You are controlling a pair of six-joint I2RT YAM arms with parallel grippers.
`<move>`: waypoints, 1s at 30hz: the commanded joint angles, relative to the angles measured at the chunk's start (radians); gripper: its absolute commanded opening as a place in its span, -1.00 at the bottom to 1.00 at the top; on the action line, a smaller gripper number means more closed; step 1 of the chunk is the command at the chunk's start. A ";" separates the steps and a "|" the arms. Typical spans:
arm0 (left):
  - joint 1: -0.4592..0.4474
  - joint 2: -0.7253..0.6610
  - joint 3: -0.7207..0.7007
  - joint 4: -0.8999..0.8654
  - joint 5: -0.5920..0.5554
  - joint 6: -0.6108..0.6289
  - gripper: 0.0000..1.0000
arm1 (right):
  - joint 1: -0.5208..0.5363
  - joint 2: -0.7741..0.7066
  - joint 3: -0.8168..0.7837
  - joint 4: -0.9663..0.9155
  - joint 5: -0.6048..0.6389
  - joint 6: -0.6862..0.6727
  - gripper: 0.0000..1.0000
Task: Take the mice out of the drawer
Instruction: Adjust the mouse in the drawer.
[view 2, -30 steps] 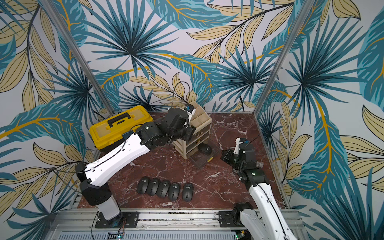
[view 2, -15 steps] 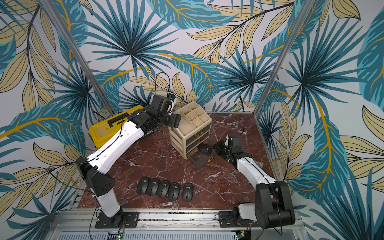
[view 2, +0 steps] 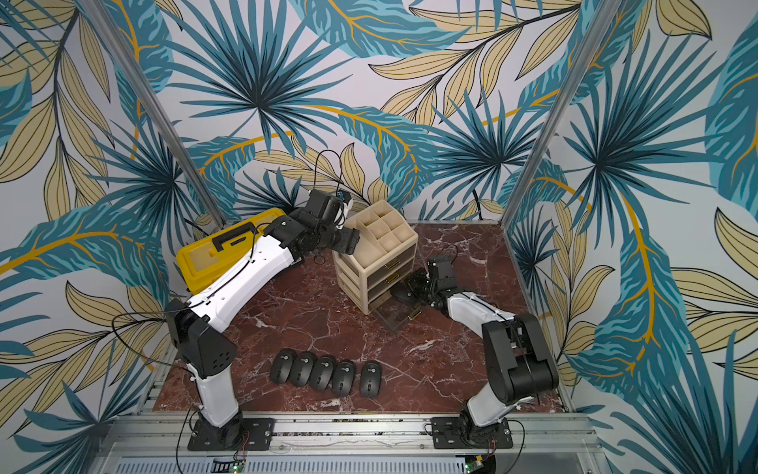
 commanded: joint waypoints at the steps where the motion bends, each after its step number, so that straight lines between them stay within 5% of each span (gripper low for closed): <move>1: -0.001 0.010 0.016 0.034 0.041 -0.002 0.63 | 0.018 0.024 0.010 0.031 0.068 0.084 -1.00; 13: -0.001 0.013 -0.040 0.070 0.099 -0.010 0.56 | 0.057 0.116 0.054 0.051 0.173 0.173 -1.00; 30: 0.000 0.019 -0.096 0.124 0.120 -0.008 0.55 | 0.081 0.211 0.233 -0.315 0.182 0.074 -1.00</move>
